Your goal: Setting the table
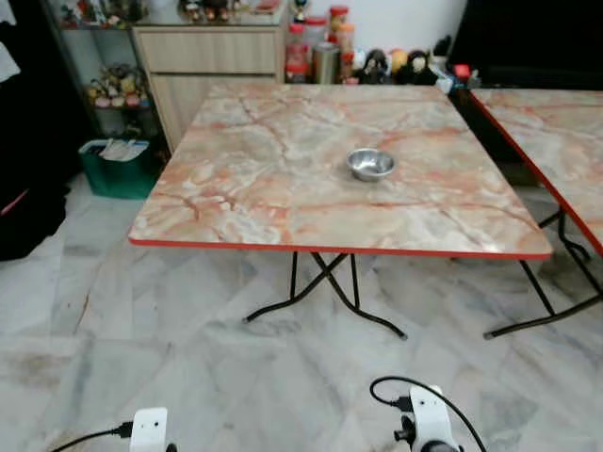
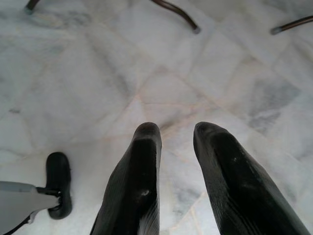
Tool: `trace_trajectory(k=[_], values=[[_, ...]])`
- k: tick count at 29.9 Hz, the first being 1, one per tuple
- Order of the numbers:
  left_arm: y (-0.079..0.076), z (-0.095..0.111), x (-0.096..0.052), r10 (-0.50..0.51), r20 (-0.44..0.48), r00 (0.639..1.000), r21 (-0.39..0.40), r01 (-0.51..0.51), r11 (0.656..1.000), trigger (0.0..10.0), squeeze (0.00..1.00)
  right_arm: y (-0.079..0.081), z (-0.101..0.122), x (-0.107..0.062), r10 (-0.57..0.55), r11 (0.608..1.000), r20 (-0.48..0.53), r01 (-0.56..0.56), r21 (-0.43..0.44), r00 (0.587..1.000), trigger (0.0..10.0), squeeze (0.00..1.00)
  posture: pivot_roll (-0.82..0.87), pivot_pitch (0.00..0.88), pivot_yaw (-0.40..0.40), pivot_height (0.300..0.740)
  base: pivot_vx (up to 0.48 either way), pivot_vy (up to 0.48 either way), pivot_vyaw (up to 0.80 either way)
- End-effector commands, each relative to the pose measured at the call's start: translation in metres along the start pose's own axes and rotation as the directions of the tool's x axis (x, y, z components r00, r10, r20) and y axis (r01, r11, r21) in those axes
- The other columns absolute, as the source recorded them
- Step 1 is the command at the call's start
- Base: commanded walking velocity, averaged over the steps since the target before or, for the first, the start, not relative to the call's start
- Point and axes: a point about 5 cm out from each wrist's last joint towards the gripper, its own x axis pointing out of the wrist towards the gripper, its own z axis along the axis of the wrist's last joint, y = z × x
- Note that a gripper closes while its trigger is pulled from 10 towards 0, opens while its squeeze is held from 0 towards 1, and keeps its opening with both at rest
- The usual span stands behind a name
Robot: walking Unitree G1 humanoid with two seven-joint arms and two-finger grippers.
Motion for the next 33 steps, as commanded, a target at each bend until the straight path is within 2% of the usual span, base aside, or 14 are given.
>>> trace_trajectory(k=[1,9,15,33], values=[[0.000,-0.002,0.000,-0.001,-0.016,1.000,0.017,0.002,1.000,10.0,0.00,-0.001,0.003,0.001,-0.004,1.000,0.005,0.004,0.019,1.000,10.0,0.00,0.03,0.000,-0.015,0.740,0.000,0.000,0.00],[0.003,-0.001,0.000,0.006,-0.016,1.000,0.023,-0.006,1.000,10.0,0.00,-0.001,0.006,0.001,-0.008,1.000,0.018,0.008,0.015,1.000,10.0,0.00,0.03,0.000,-0.006,0.740,0.000,0.000,0.00],[0.006,-0.002,0.000,0.009,-0.016,1.000,0.035,-0.008,0.999,10.0,0.00,0.000,0.005,0.001,-0.017,0.999,0.018,0.016,0.027,1.000,10.0,0.00,0.03,0.000,0.006,0.740,0.000,0.000,0.56],[0.008,0.000,0.000,0.001,-0.012,1.000,0.075,0.000,0.997,10.0,0.00,0.000,0.002,0.000,-0.016,0.997,0.011,0.015,0.076,1.000,10.0,0.00,0.02,0.000,0.023,0.740,0.000,0.000,0.00]])
